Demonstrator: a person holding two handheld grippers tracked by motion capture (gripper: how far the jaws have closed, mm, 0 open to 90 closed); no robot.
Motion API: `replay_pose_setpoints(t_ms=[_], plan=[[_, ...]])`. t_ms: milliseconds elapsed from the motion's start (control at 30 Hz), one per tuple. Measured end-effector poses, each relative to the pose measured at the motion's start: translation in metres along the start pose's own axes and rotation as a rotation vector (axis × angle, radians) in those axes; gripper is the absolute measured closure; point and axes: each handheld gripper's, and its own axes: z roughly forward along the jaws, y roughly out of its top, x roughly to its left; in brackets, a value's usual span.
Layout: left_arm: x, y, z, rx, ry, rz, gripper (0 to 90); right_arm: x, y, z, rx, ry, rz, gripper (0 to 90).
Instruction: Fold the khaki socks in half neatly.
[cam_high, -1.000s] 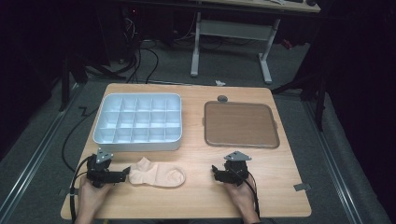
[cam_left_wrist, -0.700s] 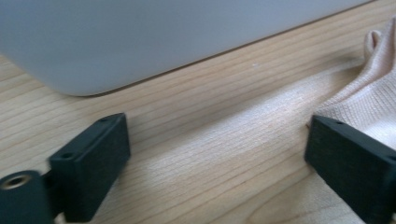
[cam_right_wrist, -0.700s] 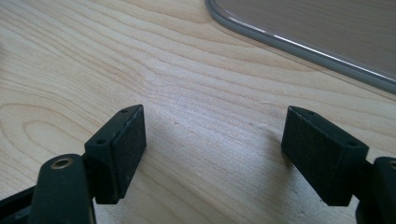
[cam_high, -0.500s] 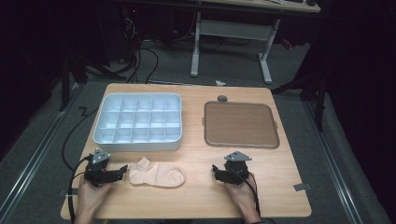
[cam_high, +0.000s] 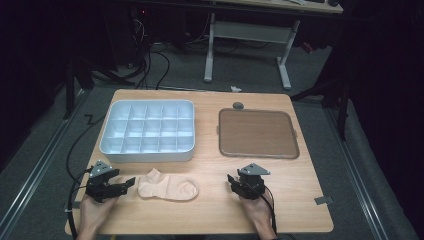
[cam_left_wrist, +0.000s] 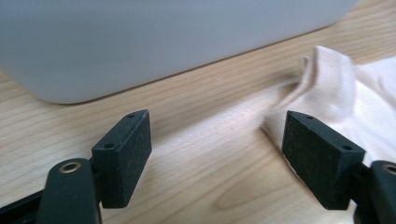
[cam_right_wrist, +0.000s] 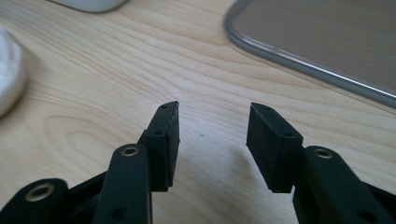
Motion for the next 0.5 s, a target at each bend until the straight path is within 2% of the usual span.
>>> replay_pose_setpoints(t_ms=[200,367,500], plan=[[-0.012,0.002,0.006,0.016,-0.030,0.026,26.1,0.015,0.002,-0.006,-0.003,0.062,-0.027,57.8],[-0.021,0.003,0.011,0.031,-0.059,0.032,26.0,0.027,0.004,-0.008,-0.013,0.120,-0.034,59.1],[-0.027,0.005,0.016,0.046,-0.038,0.055,25.6,0.037,0.007,-0.006,-0.014,0.163,-0.038,59.1]])
